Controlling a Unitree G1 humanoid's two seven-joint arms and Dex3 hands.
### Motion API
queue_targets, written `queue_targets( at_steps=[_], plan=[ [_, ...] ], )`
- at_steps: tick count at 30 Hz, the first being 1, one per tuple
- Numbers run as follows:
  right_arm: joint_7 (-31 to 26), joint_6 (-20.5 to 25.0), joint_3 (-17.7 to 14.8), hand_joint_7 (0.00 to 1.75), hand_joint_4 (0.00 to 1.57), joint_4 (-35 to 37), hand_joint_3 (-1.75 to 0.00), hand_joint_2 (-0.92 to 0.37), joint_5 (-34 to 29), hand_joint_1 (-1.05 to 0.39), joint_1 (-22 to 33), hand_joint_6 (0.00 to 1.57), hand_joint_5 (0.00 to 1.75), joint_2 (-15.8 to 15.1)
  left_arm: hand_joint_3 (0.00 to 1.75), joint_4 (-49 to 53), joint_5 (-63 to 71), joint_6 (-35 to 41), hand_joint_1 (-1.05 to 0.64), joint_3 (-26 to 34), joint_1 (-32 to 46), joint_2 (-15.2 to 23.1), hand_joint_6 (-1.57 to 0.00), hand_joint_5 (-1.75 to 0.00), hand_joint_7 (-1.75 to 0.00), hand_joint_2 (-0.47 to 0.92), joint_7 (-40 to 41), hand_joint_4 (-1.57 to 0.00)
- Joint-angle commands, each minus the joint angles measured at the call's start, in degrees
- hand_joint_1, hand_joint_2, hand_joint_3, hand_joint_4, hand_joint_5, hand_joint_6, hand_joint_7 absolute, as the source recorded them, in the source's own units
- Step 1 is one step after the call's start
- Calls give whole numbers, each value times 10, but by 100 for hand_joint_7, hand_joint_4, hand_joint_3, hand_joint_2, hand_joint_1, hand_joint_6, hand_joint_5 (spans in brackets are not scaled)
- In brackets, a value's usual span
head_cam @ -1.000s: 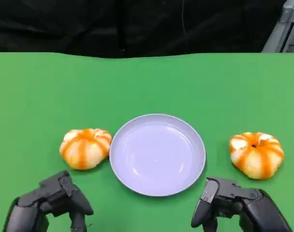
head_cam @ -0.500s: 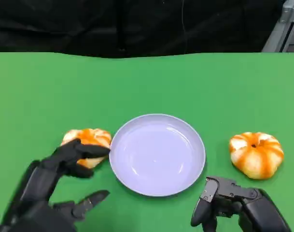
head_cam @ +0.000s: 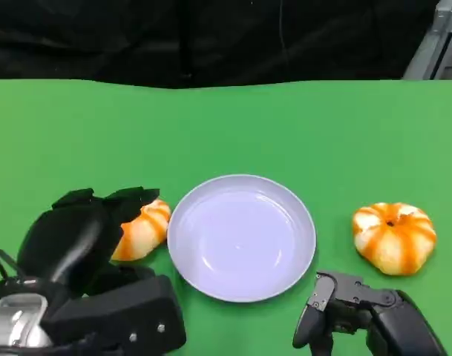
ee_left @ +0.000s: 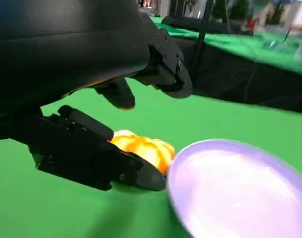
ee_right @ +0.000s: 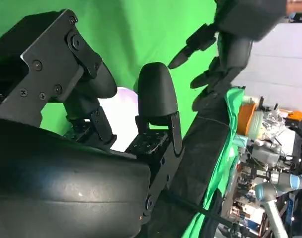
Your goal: Grasp the bread from the table and place it into the plate.
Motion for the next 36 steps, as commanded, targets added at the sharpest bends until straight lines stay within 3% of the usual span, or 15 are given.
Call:
queue_targets(
  at_steps=[1, 6, 36],
  plan=[
    [-4, -12, 2, 145, 90, 4, -148, -30, -3, 16, 3, 77, 167, -2, 11, 59, 50, 10, -61, -36, -56, 32, -30, -61, -7, 92, -34, -4],
    [-8, -12, 7, 145, 90, 0, -149, -29, -7, 15, 9, 77, 166, 0, 9, 182, 102, 33, -65, -87, -135, 19, -28, -52, -4, 92, -24, 0],
    [-9, -23, 10, 142, 88, 0, -147, -31, -10, 15, 20, 75, 168, -2, 6, 393, 103, 74, -65, -170, -249, -17, -26, -43, -1, 92, 13, 0]
  ],
)
